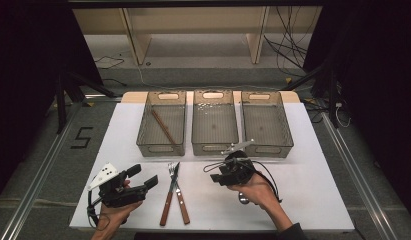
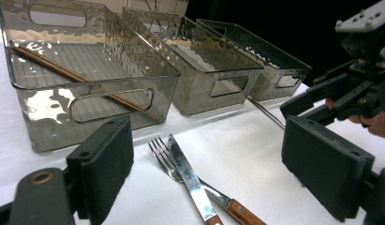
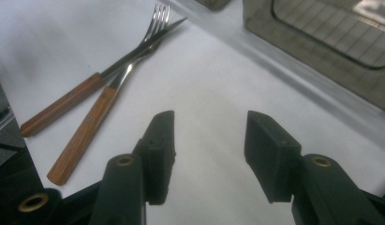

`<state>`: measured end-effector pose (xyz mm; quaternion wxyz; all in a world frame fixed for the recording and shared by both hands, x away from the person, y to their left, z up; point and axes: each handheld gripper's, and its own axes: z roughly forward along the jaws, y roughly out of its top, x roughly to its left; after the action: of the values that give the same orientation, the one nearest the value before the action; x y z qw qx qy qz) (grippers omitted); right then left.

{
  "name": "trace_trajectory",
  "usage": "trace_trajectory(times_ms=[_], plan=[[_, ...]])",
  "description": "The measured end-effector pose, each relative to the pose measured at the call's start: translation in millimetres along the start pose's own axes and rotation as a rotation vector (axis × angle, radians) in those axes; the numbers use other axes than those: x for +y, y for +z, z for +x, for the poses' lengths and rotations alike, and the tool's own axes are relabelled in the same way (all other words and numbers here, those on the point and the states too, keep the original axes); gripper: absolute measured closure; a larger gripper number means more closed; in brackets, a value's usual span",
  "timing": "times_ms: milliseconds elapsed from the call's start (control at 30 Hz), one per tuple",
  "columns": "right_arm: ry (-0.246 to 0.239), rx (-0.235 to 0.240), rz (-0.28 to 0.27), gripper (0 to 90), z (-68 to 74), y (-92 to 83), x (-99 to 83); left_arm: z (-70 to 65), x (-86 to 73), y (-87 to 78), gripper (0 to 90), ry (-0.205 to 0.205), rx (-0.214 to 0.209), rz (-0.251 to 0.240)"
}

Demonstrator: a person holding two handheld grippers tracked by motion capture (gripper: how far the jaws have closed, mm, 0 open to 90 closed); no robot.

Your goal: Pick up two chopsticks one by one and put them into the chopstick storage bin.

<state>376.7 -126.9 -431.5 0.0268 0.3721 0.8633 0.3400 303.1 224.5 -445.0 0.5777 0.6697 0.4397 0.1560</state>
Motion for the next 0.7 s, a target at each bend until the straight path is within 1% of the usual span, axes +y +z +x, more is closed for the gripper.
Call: trace_trajectory(times_ms=[33,133,233,400,433,533,667,700], plan=[[0.001,0.002,0.004,54.7,-0.3,1.4,-2.0,0.1,0.0,0.2,16.5,-0.004,0.001,-0.002],[-0.004,-0.006,0.015,58.3,-1.1,4.4,-6.9,0.0,0.1,-0.2,16.4,0.000,0.000,0.000],[-0.002,-0.007,0.023,64.4,-2.3,6.5,-11.0,-0.1,0.3,0.3,16.5,-0.003,-0.001,0.000],[-0.027,-0.021,0.038,74.7,-1.8,7.9,-15.7,-0.9,0.3,1.2,16.5,0.000,-0.004,0.006],[-0.021,-0.021,0.044,77.1,-1.3,7.9,-16.4,-0.9,0.4,1.0,16.5,0.002,-0.005,0.005],[-0.037,-0.035,0.062,83.3,-1.6,9.3,-19.2,-0.5,0.5,1.0,16.4,0.001,-0.005,0.004],[-0.042,-0.053,0.081,89.6,-2.6,10.6,-22.8,-0.6,0.6,1.2,16.5,0.002,-0.008,0.004],[-0.040,-0.054,0.083,90.0,-3.0,10.8,-23.7,-0.5,0.6,1.3,16.5,0.001,-0.007,0.005]])
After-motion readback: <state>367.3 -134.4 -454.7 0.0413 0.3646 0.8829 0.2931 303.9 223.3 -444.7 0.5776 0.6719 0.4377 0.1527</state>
